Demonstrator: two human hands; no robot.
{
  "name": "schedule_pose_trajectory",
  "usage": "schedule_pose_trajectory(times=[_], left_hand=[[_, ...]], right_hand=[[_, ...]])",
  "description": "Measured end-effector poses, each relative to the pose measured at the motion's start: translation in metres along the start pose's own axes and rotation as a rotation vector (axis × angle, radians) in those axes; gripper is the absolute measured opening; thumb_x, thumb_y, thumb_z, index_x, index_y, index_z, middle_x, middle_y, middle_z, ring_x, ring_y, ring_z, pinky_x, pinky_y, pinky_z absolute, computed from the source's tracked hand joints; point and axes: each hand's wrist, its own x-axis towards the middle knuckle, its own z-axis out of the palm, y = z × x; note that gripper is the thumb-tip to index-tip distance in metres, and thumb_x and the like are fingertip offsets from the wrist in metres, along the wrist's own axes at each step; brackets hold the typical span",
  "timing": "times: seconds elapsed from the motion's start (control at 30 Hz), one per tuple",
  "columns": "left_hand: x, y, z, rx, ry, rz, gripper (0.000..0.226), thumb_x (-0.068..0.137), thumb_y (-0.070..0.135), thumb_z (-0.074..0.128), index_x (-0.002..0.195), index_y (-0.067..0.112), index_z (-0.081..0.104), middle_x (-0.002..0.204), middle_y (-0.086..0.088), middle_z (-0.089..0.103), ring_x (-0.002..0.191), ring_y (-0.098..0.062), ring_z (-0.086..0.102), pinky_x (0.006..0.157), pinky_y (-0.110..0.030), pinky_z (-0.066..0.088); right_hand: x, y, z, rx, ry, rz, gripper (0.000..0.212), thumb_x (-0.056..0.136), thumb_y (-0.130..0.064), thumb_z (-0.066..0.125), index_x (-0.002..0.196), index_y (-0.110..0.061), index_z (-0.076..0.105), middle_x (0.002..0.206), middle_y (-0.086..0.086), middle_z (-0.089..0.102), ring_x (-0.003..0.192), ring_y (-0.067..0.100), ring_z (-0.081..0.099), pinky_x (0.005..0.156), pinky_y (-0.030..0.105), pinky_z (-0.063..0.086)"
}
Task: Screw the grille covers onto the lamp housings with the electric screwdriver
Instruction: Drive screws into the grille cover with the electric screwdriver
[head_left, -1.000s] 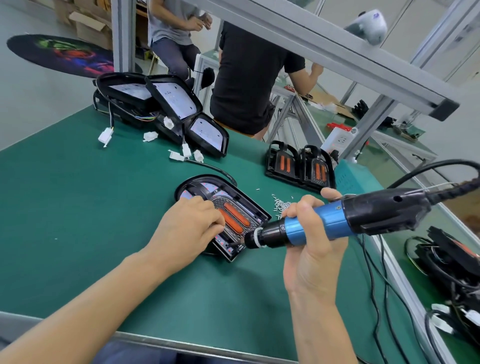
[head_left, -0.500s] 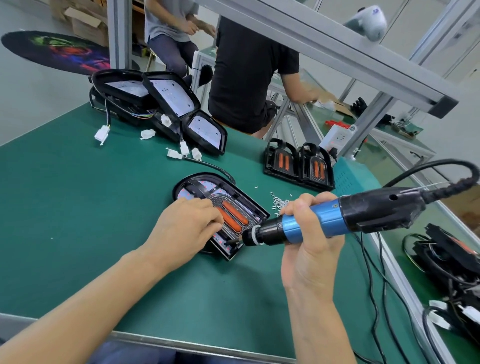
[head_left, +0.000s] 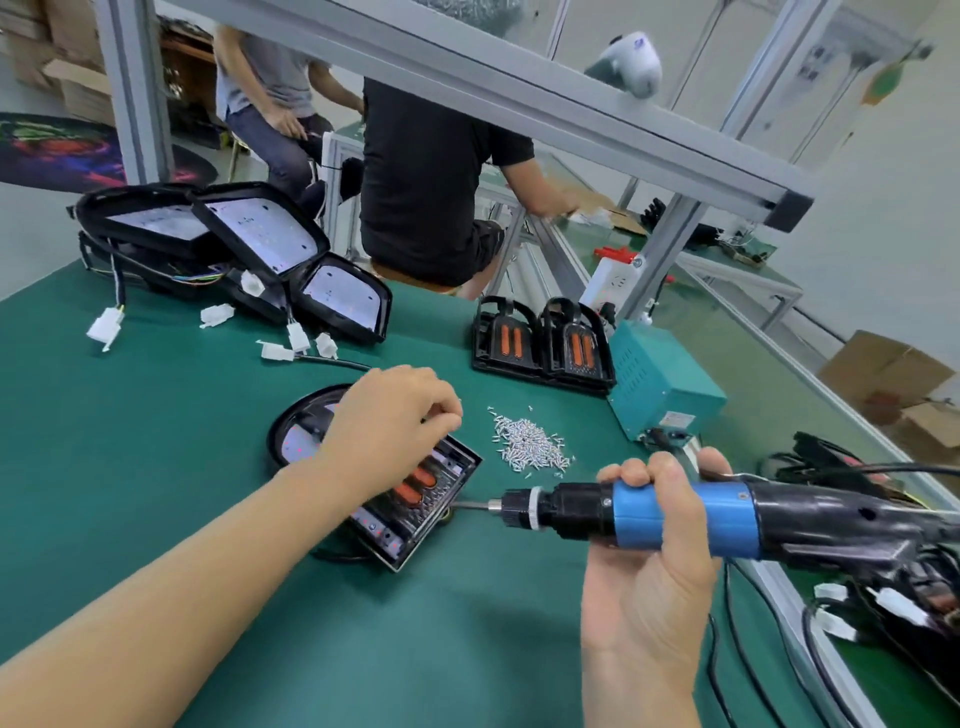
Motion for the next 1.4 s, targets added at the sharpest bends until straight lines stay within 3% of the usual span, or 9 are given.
schedule_pose_trajectory(times=[0.3,0.43,0.53,0.77,0.87,1.03,1.17,1.27,1.4], left_hand=[[0.087,0.020,0.064,0.255,-0.506,-0.129,0.014,0.083,0.006,0.058,0.082,0.018,0.065,0.087,-0.004,0.065,0.079,-0.026,0.058,0.071,-0.031,0.048],[0.091,0.013,0.077,0.315,-0.573,-0.149,0.020,0.074,0.001,0.063,0.090,0.010,0.071,0.097,-0.006,0.072,0.092,-0.025,0.065,0.073,-0.031,0.050],[0.092,0.014,0.078,0.360,-0.584,-0.127,0.016,0.070,0.000,0.064,0.069,0.016,0.060,0.095,-0.004,0.072,0.090,-0.025,0.065,0.069,-0.029,0.045],[0.090,0.020,0.074,0.489,-0.566,-0.018,0.027,0.079,0.001,0.054,0.060,0.017,0.044,0.073,-0.001,0.056,0.078,-0.026,0.049,0.074,-0.030,0.032],[0.085,0.014,0.051,0.228,-0.453,-0.003,0.017,0.087,0.010,0.050,0.076,0.020,0.059,0.085,0.000,0.065,0.081,-0.024,0.054,0.079,-0.030,0.037],[0.030,-0.005,-0.001,-0.471,-0.191,-0.127,0.014,0.087,0.016,0.064,0.074,0.022,0.066,0.072,0.011,0.066,0.066,-0.001,0.055,0.068,-0.014,0.042],[-0.023,-0.018,-0.022,-0.864,-0.103,-0.326,0.010,0.086,0.009,0.066,0.077,0.014,0.070,0.075,0.000,0.069,0.069,-0.009,0.060,0.070,-0.021,0.051],[-0.047,-0.022,-0.030,-0.986,-0.024,-0.378,0.013,0.083,0.004,0.066,0.073,0.012,0.070,0.068,0.001,0.066,0.062,-0.006,0.058,0.062,-0.012,0.047],[-0.064,-0.025,-0.040,-1.010,0.027,-0.371,0.015,0.083,0.003,0.066,0.075,0.014,0.073,0.068,0.003,0.065,0.062,-0.005,0.056,0.065,-0.011,0.046]], right_hand=[[0.027,-0.009,-0.009,-0.041,0.004,-0.104,0.037,0.075,-0.003,0.068,0.099,-0.028,0.054,0.070,-0.005,0.053,0.062,0.011,0.055,0.072,0.026,0.054],[0.036,-0.014,-0.013,-0.044,0.012,-0.138,0.032,0.074,-0.007,0.061,0.098,-0.027,0.054,0.069,-0.005,0.053,0.062,0.010,0.055,0.071,0.025,0.054],[0.039,-0.015,-0.015,-0.022,0.008,-0.147,0.032,0.074,-0.007,0.062,0.099,-0.027,0.053,0.069,-0.005,0.054,0.062,0.010,0.055,0.071,0.025,0.054],[0.039,-0.012,-0.009,-0.004,0.017,-0.115,0.032,0.073,-0.006,0.063,0.097,-0.027,0.055,0.069,-0.005,0.054,0.061,0.010,0.056,0.070,0.025,0.054],[0.041,-0.016,-0.006,0.010,-0.002,-0.118,0.029,0.085,0.000,0.058,0.096,-0.028,0.056,0.069,-0.007,0.055,0.060,0.009,0.057,0.070,0.024,0.054],[0.040,-0.020,0.009,0.132,-0.050,-0.083,0.028,0.080,-0.004,0.060,0.094,-0.028,0.055,0.071,-0.008,0.055,0.062,0.007,0.056,0.071,0.022,0.053],[0.033,-0.013,0.028,0.203,-0.120,-0.018,0.029,0.075,-0.007,0.063,0.093,-0.027,0.054,0.069,-0.009,0.055,0.061,0.007,0.056,0.072,0.023,0.053],[0.026,-0.003,0.043,0.222,-0.174,0.034,0.031,0.076,-0.004,0.065,0.093,-0.027,0.054,0.068,-0.009,0.054,0.060,0.007,0.055,0.070,0.023,0.052],[0.014,0.010,0.060,0.228,-0.248,0.110,0.029,0.074,-0.007,0.063,0.093,-0.027,0.054,0.069,-0.009,0.053,0.060,0.007,0.055,0.070,0.023,0.052]])
